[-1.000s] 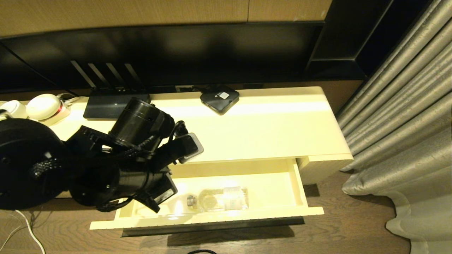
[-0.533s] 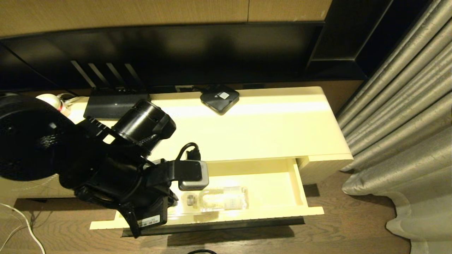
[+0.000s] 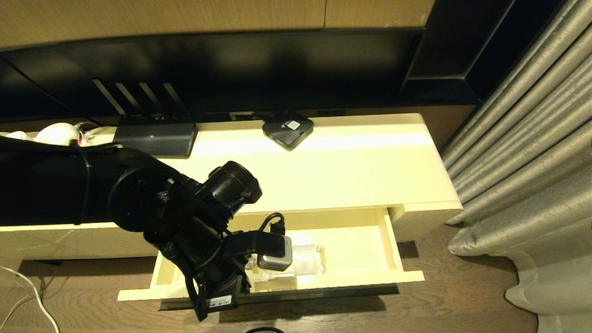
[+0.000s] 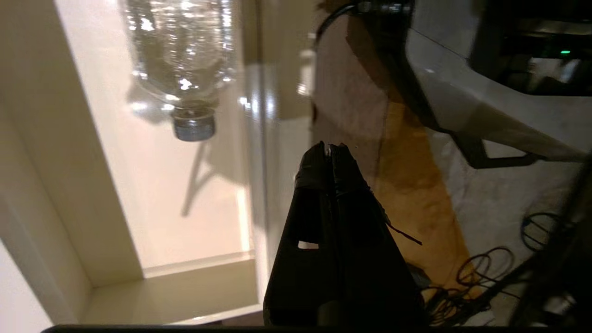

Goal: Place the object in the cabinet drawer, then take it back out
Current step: Take the mineral water out of the drawer and put it on the table

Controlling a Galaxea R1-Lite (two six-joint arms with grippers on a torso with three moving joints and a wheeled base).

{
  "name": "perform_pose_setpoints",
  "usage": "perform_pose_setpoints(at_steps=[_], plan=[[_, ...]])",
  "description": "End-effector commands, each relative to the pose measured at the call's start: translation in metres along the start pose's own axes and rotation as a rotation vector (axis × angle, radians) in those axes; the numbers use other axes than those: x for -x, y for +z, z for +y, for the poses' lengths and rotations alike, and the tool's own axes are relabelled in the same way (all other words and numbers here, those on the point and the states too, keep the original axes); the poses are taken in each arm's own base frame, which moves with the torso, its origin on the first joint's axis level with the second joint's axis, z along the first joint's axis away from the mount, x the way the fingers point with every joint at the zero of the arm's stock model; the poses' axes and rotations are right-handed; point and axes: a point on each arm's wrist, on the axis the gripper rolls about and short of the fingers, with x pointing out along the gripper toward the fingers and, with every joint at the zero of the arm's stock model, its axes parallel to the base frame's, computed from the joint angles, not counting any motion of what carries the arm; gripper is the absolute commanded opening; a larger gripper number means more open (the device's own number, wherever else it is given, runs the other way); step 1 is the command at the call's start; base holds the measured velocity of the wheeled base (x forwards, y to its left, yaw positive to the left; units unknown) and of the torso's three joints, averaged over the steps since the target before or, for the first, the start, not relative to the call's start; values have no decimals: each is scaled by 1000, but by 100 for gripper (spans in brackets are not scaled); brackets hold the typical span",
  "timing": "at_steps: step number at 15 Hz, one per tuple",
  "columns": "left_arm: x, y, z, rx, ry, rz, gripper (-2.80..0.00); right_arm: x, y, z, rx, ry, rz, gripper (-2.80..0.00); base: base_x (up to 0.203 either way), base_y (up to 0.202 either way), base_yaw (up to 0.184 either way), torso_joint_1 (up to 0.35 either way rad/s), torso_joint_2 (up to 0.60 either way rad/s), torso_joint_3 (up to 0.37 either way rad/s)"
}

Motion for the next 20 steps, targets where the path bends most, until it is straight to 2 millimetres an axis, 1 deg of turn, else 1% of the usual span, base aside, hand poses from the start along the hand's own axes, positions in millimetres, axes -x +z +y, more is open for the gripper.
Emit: perform_pose_setpoints(at_steps=[1,3,5,15,19,20], plan=[[-24,5,12,-7,61,45,-280,0,0,0,0,1,1,-280,0,0,0,0,0,0],[-29,7,17,-6,120,50,-280,0,0,0,0,1,1,-280,0,0,0,0,0,0],[-39,9,23,-5,169,84,-280,0,0,0,0,1,1,-280,0,0,0,0,0,0],[-63,21,45,-8,227,141,-280,0,0,0,0,1,1,-280,0,0,0,0,0,0],[-74,25,55,1,294,142,-280,0,0,0,0,1,0,-280,0,0,0,0,0,0],[-74,24,59,8,307,142,-280,0,0,0,0,1,1,-280,0,0,0,0,0,0]])
